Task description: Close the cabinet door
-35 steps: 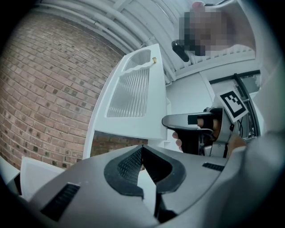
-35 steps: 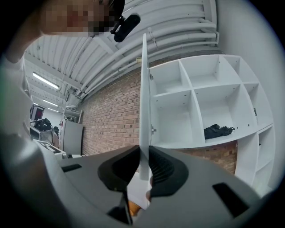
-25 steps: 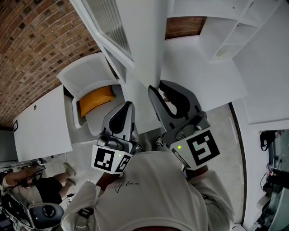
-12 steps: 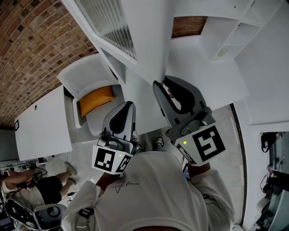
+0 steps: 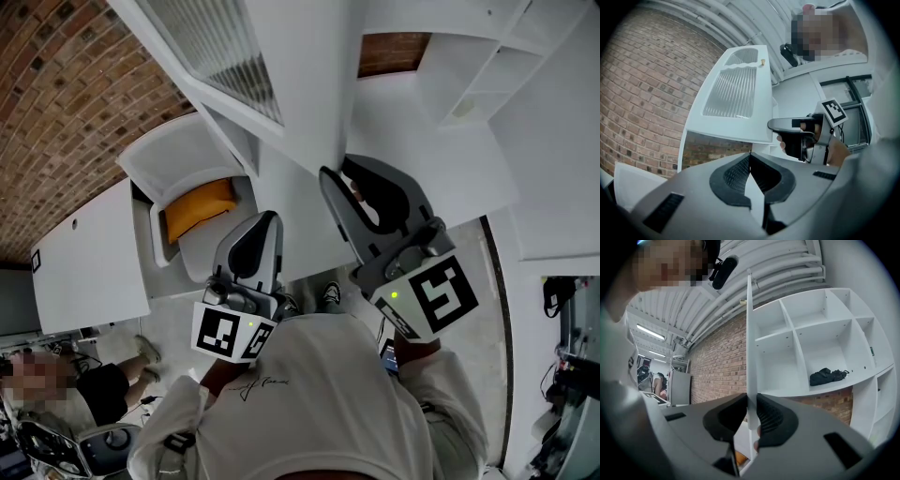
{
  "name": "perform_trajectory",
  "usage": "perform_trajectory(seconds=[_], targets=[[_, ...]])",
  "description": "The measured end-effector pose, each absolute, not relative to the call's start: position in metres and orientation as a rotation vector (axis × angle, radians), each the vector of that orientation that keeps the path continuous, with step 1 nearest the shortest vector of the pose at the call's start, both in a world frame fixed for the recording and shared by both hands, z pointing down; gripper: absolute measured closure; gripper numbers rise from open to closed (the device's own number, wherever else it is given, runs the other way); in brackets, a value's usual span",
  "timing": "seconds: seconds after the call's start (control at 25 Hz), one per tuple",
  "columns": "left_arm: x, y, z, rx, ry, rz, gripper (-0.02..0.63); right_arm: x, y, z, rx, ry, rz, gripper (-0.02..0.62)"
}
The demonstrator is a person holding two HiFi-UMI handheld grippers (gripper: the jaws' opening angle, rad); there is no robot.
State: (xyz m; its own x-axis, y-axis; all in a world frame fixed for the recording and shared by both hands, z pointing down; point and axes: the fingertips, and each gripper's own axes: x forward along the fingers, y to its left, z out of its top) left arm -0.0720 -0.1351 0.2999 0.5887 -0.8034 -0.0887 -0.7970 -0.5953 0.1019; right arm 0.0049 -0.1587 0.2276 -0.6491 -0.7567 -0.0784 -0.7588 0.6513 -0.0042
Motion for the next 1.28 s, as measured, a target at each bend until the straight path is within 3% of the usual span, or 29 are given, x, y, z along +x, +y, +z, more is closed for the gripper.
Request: perform_trajectory(seconds=[1.28], targets=[[-0.045,-0.159,0.307,2.766,-1.366,-0.149,0.589,0.037,-0.199,0.231,-1.187,2.836,-0.012,0.52]])
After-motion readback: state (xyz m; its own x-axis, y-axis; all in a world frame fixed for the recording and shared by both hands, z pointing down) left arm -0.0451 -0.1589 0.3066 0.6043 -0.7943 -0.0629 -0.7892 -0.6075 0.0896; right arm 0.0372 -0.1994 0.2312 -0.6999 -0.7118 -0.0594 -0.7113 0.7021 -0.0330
